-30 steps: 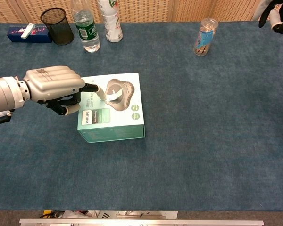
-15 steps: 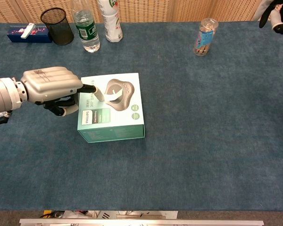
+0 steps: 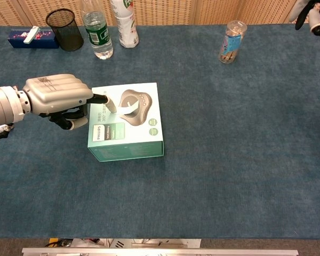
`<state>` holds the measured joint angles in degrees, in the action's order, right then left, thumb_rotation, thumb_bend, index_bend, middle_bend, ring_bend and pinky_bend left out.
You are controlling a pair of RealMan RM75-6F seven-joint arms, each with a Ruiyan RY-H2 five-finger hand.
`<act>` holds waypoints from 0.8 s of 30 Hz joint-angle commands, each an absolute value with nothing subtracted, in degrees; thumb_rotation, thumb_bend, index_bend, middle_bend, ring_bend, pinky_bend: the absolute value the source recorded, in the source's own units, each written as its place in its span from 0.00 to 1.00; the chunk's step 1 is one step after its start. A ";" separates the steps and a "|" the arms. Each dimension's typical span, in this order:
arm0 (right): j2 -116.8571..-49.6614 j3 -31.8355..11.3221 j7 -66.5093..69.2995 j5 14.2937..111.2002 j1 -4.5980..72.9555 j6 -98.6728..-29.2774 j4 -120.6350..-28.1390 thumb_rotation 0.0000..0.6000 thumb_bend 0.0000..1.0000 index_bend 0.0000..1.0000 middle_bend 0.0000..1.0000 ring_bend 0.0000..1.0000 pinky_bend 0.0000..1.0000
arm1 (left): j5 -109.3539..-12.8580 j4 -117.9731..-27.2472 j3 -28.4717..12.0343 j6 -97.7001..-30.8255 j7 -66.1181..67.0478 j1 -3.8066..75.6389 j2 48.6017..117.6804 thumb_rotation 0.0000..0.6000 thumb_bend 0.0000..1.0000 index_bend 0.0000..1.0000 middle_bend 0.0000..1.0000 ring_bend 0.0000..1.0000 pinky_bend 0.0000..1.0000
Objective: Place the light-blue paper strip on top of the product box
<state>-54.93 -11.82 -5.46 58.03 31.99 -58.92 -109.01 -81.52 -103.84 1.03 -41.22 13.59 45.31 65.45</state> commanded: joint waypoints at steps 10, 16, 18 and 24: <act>-55.02 -11.78 -4.92 58.42 31.54 -58.74 -108.56 1.00 0.64 0.45 0.50 0.63 0.88 | -81.86 -104.83 -0.10 -42.86 12.52 45.59 65.44 1.00 0.82 0.21 1.00 1.00 1.00; -54.62 -11.90 -4.63 58.54 31.16 -58.99 -108.60 1.00 0.64 0.45 0.50 0.63 0.88 | -81.78 -104.90 -0.42 -42.23 12.69 46.42 66.37 1.00 0.82 0.21 1.00 1.00 1.00; -54.46 -11.89 -4.48 58.63 30.98 -59.05 -108.65 1.00 0.64 0.45 0.50 0.63 0.88 | -81.51 -104.97 -0.55 -42.00 12.96 46.71 66.68 1.00 0.82 0.21 1.00 1.00 1.00; -54.13 -11.84 -4.03 58.83 30.50 -59.14 -108.67 1.00 0.64 0.45 0.50 0.64 0.88 | -80.11 -105.05 -1.00 -41.39 14.17 47.56 67.73 1.00 0.82 0.21 1.00 1.00 1.00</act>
